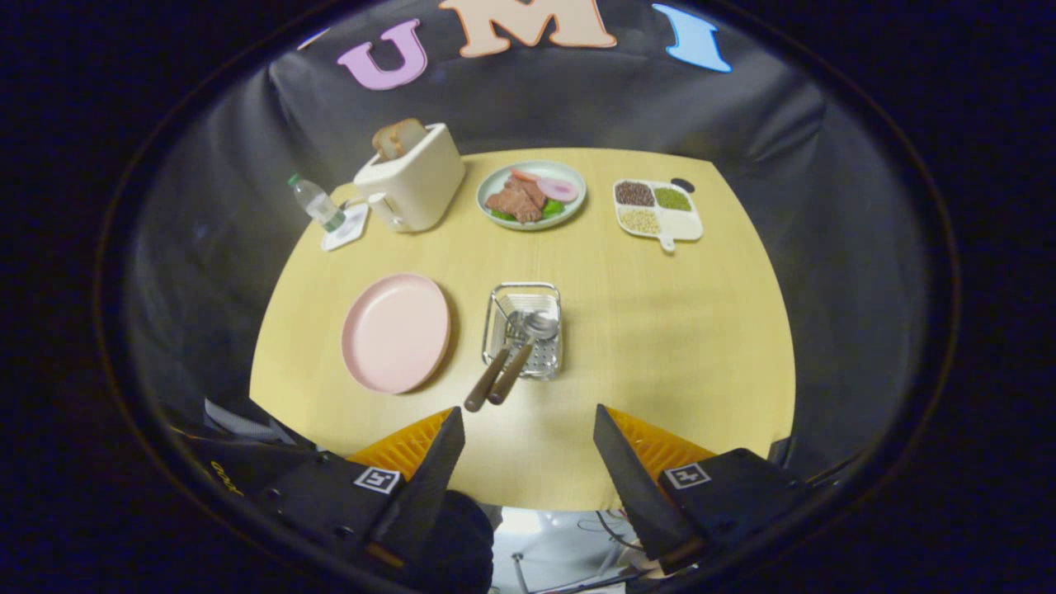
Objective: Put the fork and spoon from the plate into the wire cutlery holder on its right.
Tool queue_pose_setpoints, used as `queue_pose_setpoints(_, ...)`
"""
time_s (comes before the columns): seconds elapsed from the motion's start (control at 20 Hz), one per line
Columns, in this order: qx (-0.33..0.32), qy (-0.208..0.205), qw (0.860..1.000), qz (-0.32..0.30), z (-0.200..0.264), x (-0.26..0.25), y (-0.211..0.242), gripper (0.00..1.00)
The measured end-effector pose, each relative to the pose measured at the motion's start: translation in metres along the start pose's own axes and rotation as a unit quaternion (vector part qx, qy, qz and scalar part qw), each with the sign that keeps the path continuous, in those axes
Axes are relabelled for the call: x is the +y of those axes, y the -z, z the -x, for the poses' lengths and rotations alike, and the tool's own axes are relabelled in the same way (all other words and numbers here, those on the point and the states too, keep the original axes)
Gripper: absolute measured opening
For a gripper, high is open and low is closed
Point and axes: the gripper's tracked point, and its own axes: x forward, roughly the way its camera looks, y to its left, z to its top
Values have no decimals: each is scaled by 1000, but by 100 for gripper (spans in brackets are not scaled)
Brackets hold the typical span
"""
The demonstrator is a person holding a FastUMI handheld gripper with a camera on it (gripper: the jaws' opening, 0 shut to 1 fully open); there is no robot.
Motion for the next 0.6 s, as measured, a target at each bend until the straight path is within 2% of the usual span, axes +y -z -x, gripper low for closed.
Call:
queue_pose_setpoints(0.15, -82, -6, 997, -6, 15, 13, -17, 99)
queue_pose_setpoints(0.25, -144, -16, 989, -16, 27, 26, -32, 99)
queue_pose_setpoints(0.6, -321, -24, 947, 7, 79, 62, -90, 99)
